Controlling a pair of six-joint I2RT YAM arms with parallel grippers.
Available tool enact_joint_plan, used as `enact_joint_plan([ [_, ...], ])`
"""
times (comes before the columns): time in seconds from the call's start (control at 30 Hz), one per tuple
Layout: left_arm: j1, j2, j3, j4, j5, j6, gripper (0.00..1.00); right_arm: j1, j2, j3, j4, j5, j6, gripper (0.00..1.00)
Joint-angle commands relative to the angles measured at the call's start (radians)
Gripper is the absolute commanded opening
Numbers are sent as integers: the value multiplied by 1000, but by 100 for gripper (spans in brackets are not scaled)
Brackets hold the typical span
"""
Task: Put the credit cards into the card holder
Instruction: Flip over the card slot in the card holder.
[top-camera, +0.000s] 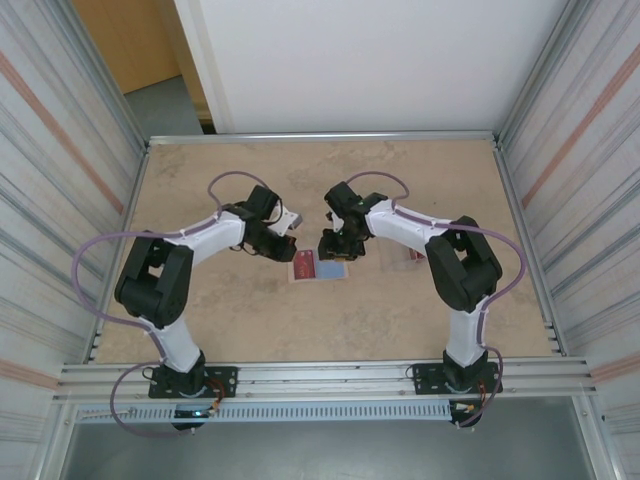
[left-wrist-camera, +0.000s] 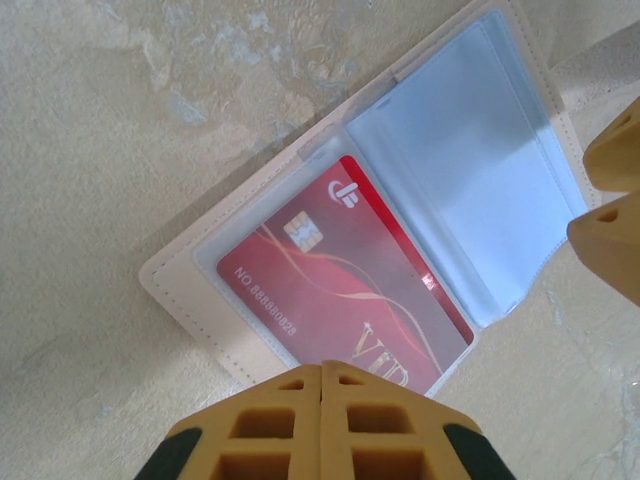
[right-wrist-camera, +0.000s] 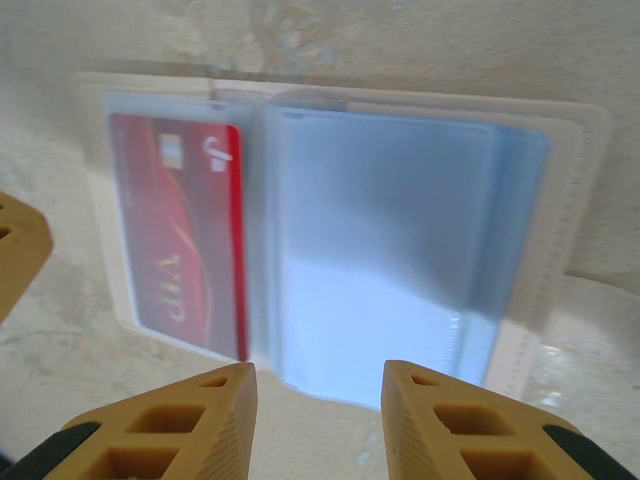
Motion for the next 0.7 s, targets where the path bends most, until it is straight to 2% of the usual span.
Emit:
enact_joint_plan([
  [0.0,-34,34,37,-30,29,3,0,15,-31,-19,-17,83,-3,37],
  [0.47,-47,112,12,-2,-3,18,0,55,9,-41,13,151,-1,39],
  [0.67,-48,105,-6,10,-11,23,0,60,33,-55,43,131,13,39],
])
